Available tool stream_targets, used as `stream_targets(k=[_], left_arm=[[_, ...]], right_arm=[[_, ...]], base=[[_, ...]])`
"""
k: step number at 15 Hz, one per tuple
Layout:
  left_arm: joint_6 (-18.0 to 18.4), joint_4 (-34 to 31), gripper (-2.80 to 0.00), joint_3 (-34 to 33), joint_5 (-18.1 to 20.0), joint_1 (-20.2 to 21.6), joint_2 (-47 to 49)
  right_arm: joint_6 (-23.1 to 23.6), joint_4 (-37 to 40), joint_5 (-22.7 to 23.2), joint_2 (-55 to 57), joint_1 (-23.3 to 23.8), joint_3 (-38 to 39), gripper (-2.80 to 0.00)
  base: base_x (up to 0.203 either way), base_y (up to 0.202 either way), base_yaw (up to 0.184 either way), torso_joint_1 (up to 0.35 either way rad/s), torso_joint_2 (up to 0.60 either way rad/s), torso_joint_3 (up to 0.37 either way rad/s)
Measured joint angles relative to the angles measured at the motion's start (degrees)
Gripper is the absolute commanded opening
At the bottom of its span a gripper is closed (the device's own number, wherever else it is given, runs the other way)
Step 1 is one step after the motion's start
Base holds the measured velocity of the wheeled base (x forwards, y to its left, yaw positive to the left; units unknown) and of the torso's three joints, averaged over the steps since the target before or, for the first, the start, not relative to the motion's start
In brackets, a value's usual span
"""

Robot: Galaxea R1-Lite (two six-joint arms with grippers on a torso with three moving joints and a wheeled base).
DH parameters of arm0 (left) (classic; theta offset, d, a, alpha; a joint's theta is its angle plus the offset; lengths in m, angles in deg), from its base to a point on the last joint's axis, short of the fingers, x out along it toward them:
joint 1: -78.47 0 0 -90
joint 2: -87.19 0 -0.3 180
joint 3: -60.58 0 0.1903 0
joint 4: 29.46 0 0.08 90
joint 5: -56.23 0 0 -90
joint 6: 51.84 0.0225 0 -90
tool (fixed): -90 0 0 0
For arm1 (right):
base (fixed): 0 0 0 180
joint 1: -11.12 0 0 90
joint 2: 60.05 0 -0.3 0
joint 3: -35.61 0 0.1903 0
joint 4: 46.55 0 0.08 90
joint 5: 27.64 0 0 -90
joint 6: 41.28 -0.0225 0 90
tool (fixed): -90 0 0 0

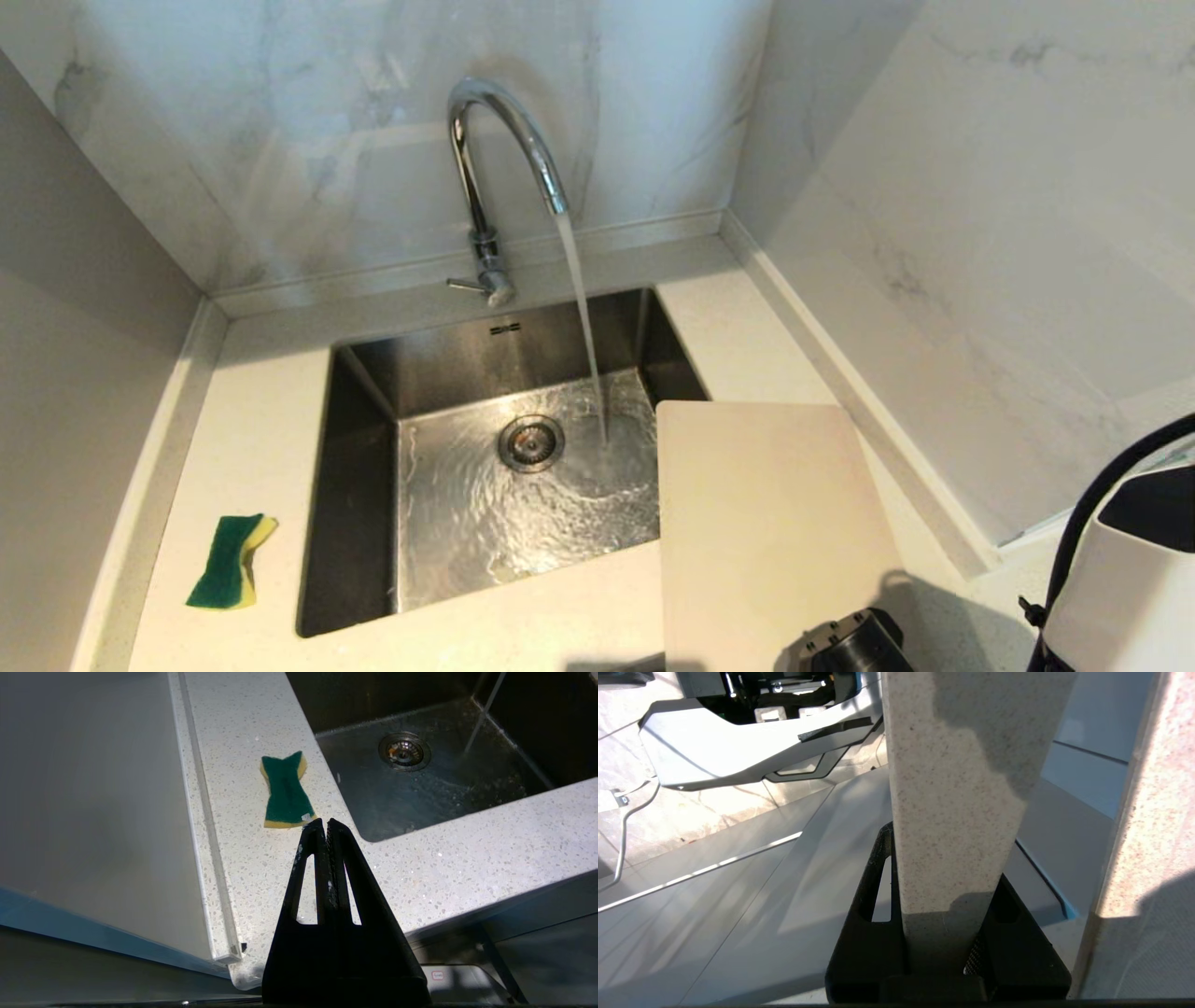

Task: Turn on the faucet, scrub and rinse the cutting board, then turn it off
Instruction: Put down the cutting board

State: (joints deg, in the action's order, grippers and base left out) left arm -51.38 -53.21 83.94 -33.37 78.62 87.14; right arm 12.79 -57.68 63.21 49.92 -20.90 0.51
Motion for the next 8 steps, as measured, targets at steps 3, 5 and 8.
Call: stream_targets(k=[3, 5, 8], left_arm=[[0.0, -0.02, -2.8, 0.0, 0.0, -0.02, 0.0], [-0.03, -0.02, -2.8, 0.0, 0.03, -0.05, 0.0], [-0.05, -0.04, -2.8, 0.0, 0.0, -0.05, 0.0]], right_arm=[[0.03, -0.14, -0.02, 1.32, 0.17, -0.19, -2.8], [0.03, -0.71, 0.0, 1.9, 0.35, -0.2, -2.8], [-0.13, -1.03, 0.0, 2.25, 0.55, -0.19, 0.0]], base=[[0.0, 0.0, 0.0, 0.0, 0.0, 0.0], [0.0, 0.0, 0.0, 0.0, 0.0, 0.0], [0.0, 0.0, 0.0, 0.0, 0.0, 0.0]])
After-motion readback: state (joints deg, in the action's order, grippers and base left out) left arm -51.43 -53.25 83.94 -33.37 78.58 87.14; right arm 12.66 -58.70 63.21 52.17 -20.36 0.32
